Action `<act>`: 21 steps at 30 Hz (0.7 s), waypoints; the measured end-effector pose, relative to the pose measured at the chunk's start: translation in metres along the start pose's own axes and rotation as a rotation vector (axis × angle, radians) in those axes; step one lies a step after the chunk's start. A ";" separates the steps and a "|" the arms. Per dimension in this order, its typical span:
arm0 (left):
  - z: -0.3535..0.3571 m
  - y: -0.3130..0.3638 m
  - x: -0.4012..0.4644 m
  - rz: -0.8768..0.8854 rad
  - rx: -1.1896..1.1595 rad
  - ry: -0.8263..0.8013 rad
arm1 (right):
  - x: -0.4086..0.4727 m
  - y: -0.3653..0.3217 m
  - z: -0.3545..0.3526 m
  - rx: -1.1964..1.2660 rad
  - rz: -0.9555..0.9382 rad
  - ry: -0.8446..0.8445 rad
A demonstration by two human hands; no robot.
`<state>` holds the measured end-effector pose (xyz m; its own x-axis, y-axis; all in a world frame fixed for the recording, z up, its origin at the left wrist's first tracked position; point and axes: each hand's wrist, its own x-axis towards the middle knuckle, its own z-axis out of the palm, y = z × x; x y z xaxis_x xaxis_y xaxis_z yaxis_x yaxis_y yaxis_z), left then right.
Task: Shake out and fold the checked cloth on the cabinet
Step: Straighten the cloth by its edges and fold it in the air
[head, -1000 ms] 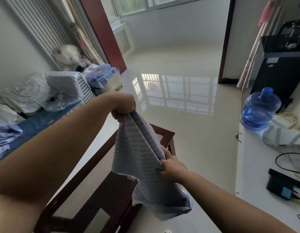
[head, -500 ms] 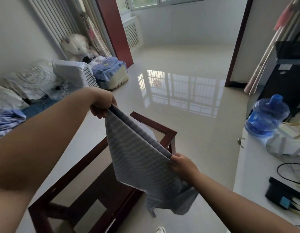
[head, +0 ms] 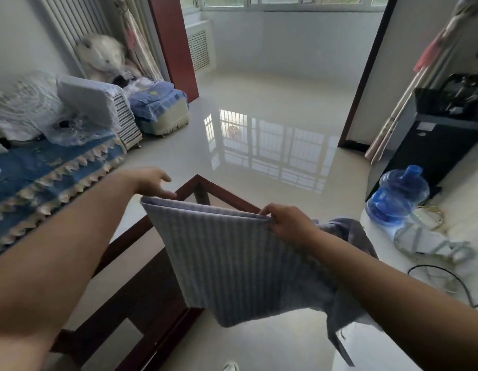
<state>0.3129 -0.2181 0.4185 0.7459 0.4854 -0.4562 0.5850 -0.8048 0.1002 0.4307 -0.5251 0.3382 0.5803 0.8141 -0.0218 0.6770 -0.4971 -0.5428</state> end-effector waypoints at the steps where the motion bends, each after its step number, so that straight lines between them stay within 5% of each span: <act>1: 0.013 0.026 -0.003 0.203 0.012 0.031 | 0.000 -0.006 -0.001 0.004 -0.006 -0.036; 3: 0.056 0.084 -0.016 0.518 0.034 0.044 | 0.002 -0.014 0.005 -0.004 -0.029 -0.083; 6: 0.114 0.134 -0.020 0.646 0.065 0.067 | 0.001 -0.014 0.012 0.003 -0.004 -0.102; 13: 0.149 0.150 -0.022 0.672 -0.218 0.084 | -0.013 0.048 0.000 0.167 0.214 -0.069; 17: 0.152 0.159 -0.024 0.734 -0.097 0.060 | -0.032 0.121 0.004 -0.092 0.485 -0.451; 21: 0.165 0.150 -0.025 0.707 -0.056 0.076 | -0.051 0.148 0.045 -0.017 0.576 -0.476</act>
<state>0.3299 -0.4074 0.2992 0.9716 -0.1220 -0.2027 -0.0329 -0.9181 0.3950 0.4810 -0.6264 0.2210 0.5892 0.4631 -0.6621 0.3342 -0.8857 -0.3222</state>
